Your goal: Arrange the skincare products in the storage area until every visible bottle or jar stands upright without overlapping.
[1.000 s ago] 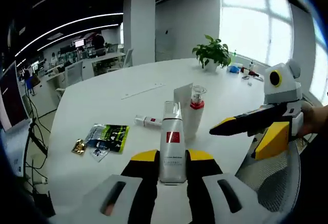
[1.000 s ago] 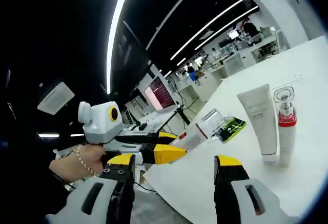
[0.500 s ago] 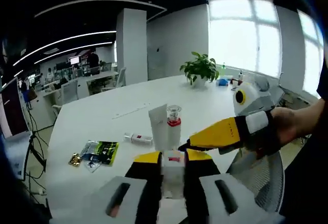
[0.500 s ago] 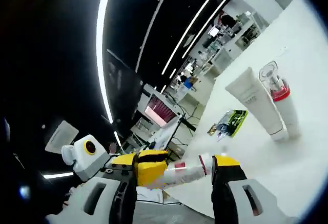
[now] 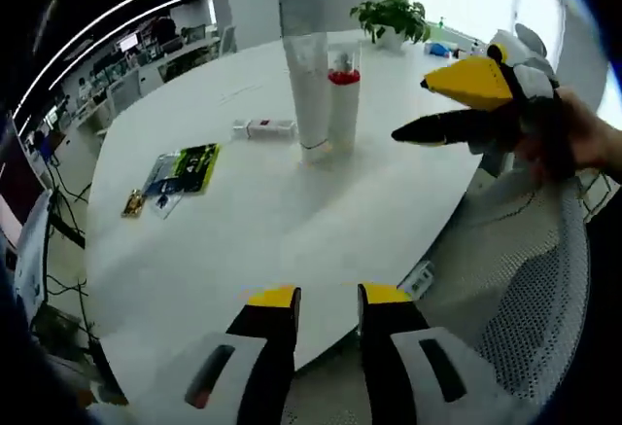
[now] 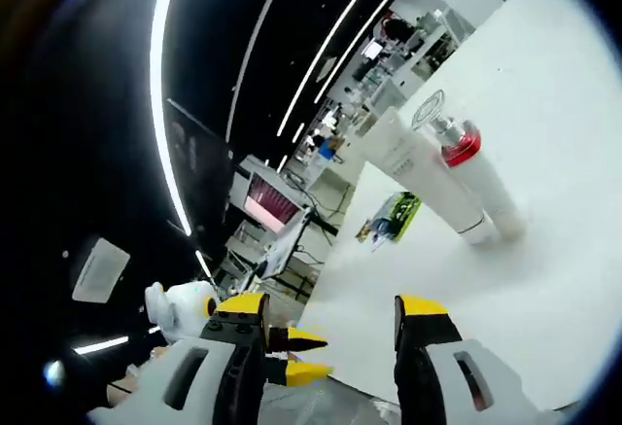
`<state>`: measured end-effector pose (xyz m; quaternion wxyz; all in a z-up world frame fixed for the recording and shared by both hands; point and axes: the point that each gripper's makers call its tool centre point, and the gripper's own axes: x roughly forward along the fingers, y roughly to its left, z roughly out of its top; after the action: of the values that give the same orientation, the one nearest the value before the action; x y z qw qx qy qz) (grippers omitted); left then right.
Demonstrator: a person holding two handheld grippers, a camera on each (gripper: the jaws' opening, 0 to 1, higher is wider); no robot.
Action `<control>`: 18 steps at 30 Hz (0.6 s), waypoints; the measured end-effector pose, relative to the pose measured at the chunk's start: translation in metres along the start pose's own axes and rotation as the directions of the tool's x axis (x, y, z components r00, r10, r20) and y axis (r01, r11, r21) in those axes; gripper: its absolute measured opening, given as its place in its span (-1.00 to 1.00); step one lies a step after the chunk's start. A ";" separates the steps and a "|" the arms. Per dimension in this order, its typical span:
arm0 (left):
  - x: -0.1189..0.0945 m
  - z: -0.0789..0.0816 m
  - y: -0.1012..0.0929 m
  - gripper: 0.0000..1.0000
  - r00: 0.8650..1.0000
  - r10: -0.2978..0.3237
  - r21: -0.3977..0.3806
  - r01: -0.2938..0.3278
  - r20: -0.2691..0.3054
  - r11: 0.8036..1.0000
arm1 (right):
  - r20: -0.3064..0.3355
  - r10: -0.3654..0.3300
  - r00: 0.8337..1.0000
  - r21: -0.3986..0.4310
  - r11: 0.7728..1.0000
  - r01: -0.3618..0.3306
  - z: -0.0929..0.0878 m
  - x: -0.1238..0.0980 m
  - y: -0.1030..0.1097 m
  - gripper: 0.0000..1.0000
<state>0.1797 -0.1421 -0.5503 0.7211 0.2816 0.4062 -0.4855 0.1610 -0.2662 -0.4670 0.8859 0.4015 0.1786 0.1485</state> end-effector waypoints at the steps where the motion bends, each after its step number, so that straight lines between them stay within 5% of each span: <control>1: 0.002 0.000 0.003 -0.22 1.000 0.009 0.012 -0.009 0.014 1.000 | -0.026 -0.007 1.000 -0.047 0.999 0.005 0.000 -0.002 -0.002 0.10; 5: 0.002 -0.008 -0.004 -0.33 0.999 -0.039 0.003 0.039 -0.017 0.999 | -0.109 -0.045 0.993 -0.199 0.980 0.023 0.002 -0.013 -0.009 -0.01; 7: 0.005 -0.023 -0.001 -0.26 0.994 -0.055 0.015 0.056 -0.093 0.998 | -0.228 -0.037 0.973 -0.216 0.976 -0.013 -0.013 -0.019 -0.011 -0.15; 11: 0.007 -0.028 -0.008 -0.26 0.988 -0.107 -0.018 0.106 -0.114 0.994 | -0.418 -0.051 0.907 -0.234 0.971 -0.053 -0.053 -0.033 -0.021 -0.11; 17: 0.012 -0.050 -0.021 -0.18 0.960 -0.194 -0.074 0.183 -0.202 0.980 | -0.553 -0.060 0.831 -0.151 0.988 -0.029 -0.081 -0.041 -0.034 -0.13; 18: 0.012 -0.055 -0.028 -0.16 0.946 -0.229 -0.109 0.209 -0.229 0.972 | -0.551 -0.055 0.833 -0.148 0.988 -0.032 -0.081 -0.039 -0.034 -0.12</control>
<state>0.1386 -0.1143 -0.5888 0.6195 0.2611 0.5391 -0.5074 0.0952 -0.2506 -0.5353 0.8251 0.2721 0.4176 0.2659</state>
